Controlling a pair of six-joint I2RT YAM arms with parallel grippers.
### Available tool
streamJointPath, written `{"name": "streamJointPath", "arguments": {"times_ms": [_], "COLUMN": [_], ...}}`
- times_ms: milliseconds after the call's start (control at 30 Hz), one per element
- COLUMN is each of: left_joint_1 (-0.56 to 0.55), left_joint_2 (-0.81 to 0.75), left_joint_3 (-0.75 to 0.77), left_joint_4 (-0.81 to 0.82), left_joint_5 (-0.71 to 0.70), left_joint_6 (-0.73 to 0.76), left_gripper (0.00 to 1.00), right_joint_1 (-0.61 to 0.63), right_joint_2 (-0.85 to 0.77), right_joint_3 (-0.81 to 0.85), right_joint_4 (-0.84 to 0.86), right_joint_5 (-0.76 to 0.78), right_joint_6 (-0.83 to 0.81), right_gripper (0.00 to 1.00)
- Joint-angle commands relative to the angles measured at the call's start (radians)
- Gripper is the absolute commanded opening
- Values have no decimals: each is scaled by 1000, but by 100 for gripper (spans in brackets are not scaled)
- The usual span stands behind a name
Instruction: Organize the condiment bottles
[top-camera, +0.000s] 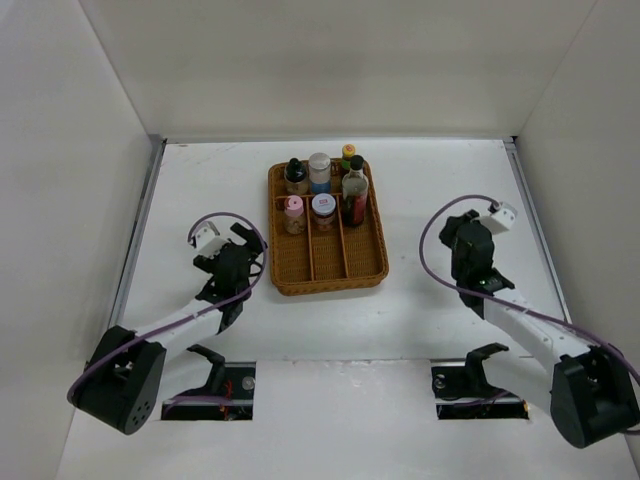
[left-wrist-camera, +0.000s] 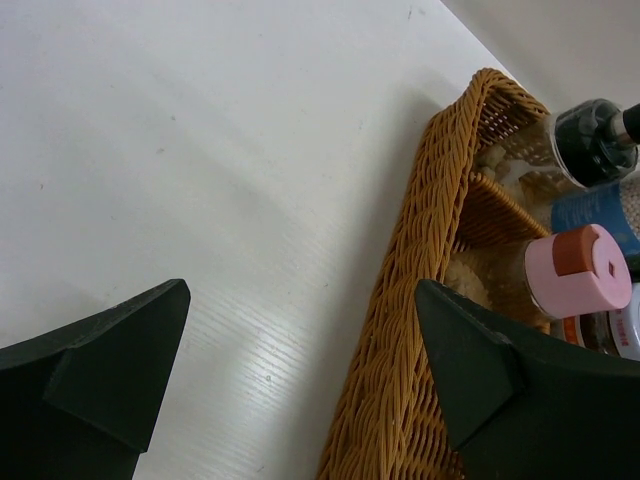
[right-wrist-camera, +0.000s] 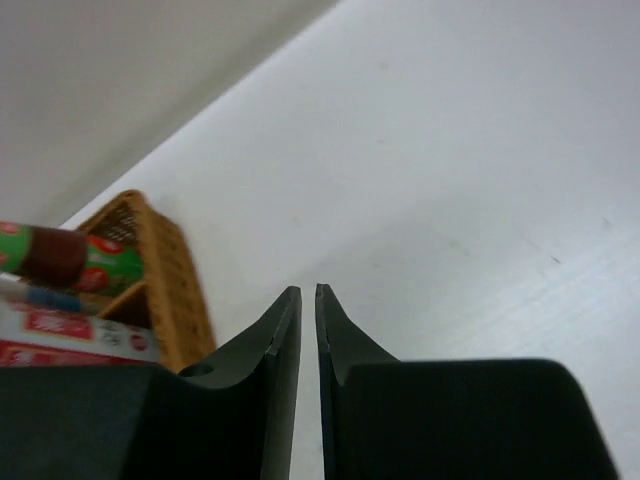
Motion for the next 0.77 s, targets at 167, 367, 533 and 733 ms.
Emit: {"name": "streamJointPath", "arguments": {"times_ms": [167, 367, 533, 733], "left_joint_1": [31, 31, 23, 29], "left_joint_2": [-5, 17, 1, -3], "left_joint_3": [56, 100, 116, 157], "left_joint_4": [-49, -102, -130, -194], "left_joint_5": [2, 21, 25, 24], "left_joint_6": [-27, -27, -27, -24], "left_gripper": [100, 100, 100, 100], "right_joint_1": [-91, -80, -80, -80], "right_joint_2": [-78, -15, 3, 18], "right_joint_3": [-136, -177, -183, -179], "right_joint_4": [34, 167, 194, 203], "right_joint_5": [-66, -131, -158, -181], "right_joint_6": [238, 242, 256, 262], "right_gripper": [31, 67, 79, 80]}}
